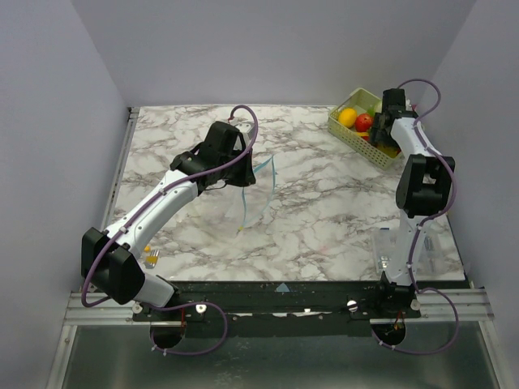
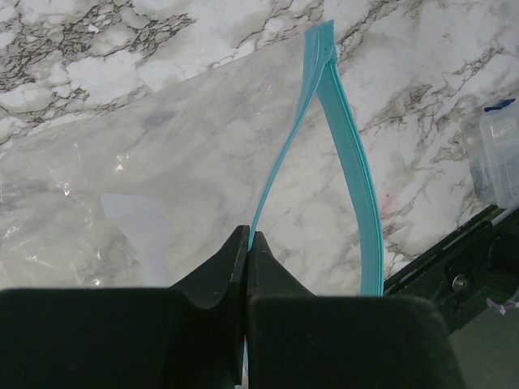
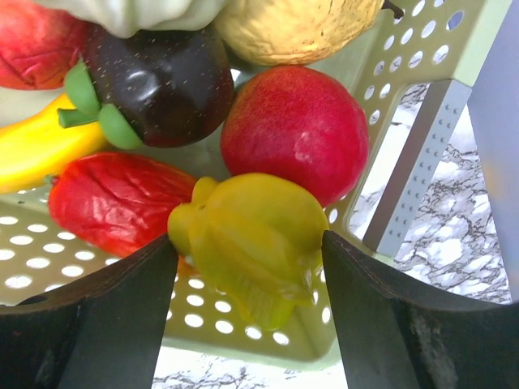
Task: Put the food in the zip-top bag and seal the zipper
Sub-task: Pick up the fake fruit from the bin.
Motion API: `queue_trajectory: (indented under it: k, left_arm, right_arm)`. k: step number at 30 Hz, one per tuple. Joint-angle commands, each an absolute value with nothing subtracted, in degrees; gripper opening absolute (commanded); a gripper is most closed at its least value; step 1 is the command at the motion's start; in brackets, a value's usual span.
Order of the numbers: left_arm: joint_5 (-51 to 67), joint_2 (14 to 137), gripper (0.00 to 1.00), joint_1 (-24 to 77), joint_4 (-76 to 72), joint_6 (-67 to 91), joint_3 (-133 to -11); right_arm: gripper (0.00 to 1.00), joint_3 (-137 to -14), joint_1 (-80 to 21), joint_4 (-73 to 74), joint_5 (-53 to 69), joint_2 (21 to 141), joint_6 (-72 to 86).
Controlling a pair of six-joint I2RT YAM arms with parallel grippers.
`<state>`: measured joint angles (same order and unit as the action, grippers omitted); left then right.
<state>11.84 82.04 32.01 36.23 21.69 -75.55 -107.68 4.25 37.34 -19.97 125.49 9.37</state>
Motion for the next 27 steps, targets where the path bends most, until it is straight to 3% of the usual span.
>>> queue_trajectory:
  k: [1,8,11,15,23,27]
  left_arm:
    - [12.6,81.9,0.0,32.4,36.9,21.2,-77.3]
    - [12.4,82.1,0.0,32.4,36.9,21.1,-77.3]
    - [12.5,82.2,0.0,32.4,36.9,21.1,-77.3]
    - [12.6,82.4,0.0,32.4,37.0,21.1,-77.4]
    - [12.4,82.4,0.0,32.5,37.0,21.1,-77.4]
    - [12.8,82.5,0.0,32.5,37.0,21.1,-77.4]
  right_arm:
    - [0.76,-109.5,5.8,36.7,-17.9,128.2,9.1]
    - [0.76,-108.7,6.3,35.6,-16.7,131.1,9.2]
    - [0.72,-108.0,6.3,35.4,-16.6,130.2,9.7]
    - [0.55,-107.0,6.3,33.7,-17.0,127.7,10.0]
    - [0.31,-111.2,6.3,33.9,-19.2,126.9,10.3]
    - [0.13,-113.0,6.3,33.4,-19.0,126.0,10.7]
